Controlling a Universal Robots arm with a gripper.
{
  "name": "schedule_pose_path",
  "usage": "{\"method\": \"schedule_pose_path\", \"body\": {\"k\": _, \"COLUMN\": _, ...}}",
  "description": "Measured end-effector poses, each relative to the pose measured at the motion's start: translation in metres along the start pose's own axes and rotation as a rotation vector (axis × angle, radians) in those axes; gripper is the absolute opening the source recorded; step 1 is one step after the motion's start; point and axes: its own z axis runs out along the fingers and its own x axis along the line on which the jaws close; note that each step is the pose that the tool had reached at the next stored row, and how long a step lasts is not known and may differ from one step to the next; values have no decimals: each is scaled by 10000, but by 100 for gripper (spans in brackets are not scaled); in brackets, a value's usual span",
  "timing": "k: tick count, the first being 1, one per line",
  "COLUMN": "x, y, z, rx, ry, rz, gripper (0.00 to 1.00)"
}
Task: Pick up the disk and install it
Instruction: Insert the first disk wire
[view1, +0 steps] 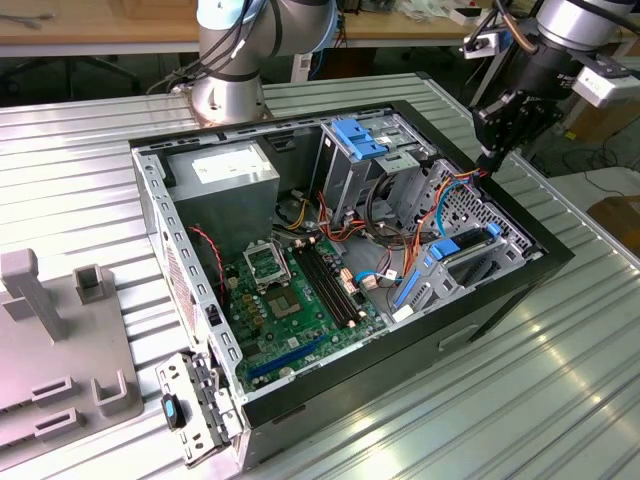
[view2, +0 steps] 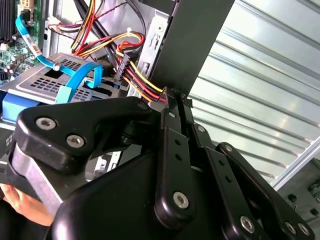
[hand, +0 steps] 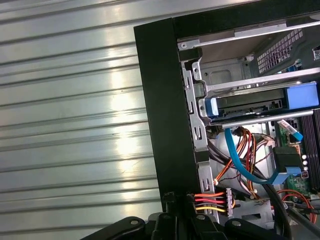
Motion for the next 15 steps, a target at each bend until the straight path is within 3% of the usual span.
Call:
{"method": "schedule_pose_path", "body": {"k": 7, "x": 0, "y": 0, "z": 4, "rx": 4, "ry": 0, "rz": 0, "gripper": 18}}
{"method": "schedule_pose_path", "body": {"k": 9, "x": 1, "y": -1, "z": 5, "rx": 3, "ry": 11, "rz": -2, "gripper": 30}}
{"method": "schedule_pose_path", "body": {"k": 12, "x": 0, "y": 0, "z": 17, "rx": 8, "ry": 43, "rz": 0, "gripper": 30}}
{"method": "schedule_pose_path", "body": {"k": 13, "x": 0, "y": 0, "z": 17, "rx": 7, "ry": 49, "rz": -1, "gripper": 17}}
{"method": "schedule_pose_path", "body": {"k": 15, "x": 0, "y": 0, "z": 16, "rx": 8, "ry": 49, "rz": 0, "gripper": 17}}
